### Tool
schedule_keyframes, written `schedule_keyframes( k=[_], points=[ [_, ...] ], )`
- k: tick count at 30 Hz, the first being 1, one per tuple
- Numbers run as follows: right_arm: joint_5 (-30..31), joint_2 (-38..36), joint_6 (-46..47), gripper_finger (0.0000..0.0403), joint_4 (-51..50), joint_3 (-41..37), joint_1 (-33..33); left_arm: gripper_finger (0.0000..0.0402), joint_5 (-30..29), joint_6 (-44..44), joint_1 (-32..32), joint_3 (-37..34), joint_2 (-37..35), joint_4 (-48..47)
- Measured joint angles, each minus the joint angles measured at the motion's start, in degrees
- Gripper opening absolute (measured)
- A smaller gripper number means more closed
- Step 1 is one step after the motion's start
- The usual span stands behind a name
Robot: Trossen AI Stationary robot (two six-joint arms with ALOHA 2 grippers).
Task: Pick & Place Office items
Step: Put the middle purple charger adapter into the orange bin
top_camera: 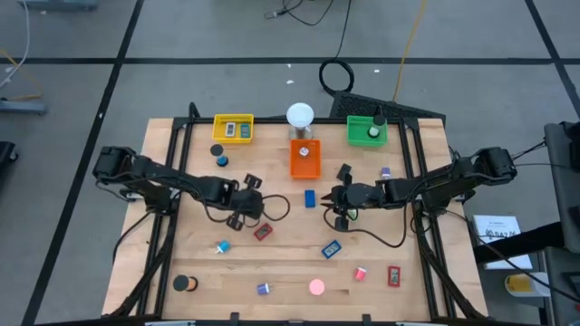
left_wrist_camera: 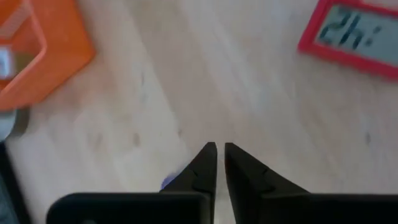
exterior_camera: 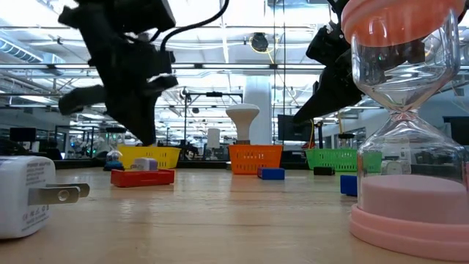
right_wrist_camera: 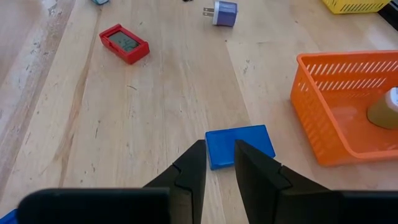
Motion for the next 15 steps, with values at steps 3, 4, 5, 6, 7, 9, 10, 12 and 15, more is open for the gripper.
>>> schedule_keyframes(
  k=[3, 4, 5, 6, 7, 9, 10, 12, 15],
  points=[
    [0.0, 0.0, 0.0, 0.0073, 0.0, 0.0, 0.0, 0.0053, -2.7, -3.4, 1.5, 2.5, -0.1, -8.3],
    [0.0, 0.0, 0.0, 0.0073, 0.0, 0.0, 0.0, 0.0058, -3.2, -5.0, 2.4, 2.7, -0.1, -10.9],
    [0.0, 0.0, 0.0, 0.0073, 0.0, 0.0, 0.0, 0.0062, -3.1, -6.6, 3.5, 2.6, -0.1, -13.2],
    [0.0, 0.0, 0.0, 0.0073, 0.0, 0.0, 0.0, 0.0065, -2.6, -8.2, 4.8, 2.1, -0.1, -15.0],
    [0.0, 0.0, 0.0, 0.0073, 0.0, 0.0, 0.0, 0.0065, -1.9, -9.4, 6.0, 1.4, -0.1, -16.0],
    [0.0, 0.0, -0.2, 0.0073, 0.0, 0.0, 0.0, 0.0061, -1.2, -10.4, 8.0, -0.8, -0.1, -15.8],
    [0.0, 0.0, -0.2, 0.0073, 0.0, 0.0, 0.0, 0.0056, -0.6, -10.3, 8.7, -2.0, -0.1, -14.9],
    [0.0, 0.0, -0.2, 0.0073, 0.0, 0.0, 0.0, 0.0039, 0.7, -8.8, 9.7, -4.2, 0.0, -11.3],
    [0.0, 0.0, -0.2, 0.0073, 0.0, 0.0, 0.0, 0.0010, 2.8, -6.5, 9.8, -6.2, 0.0, -5.4]
  ],
)
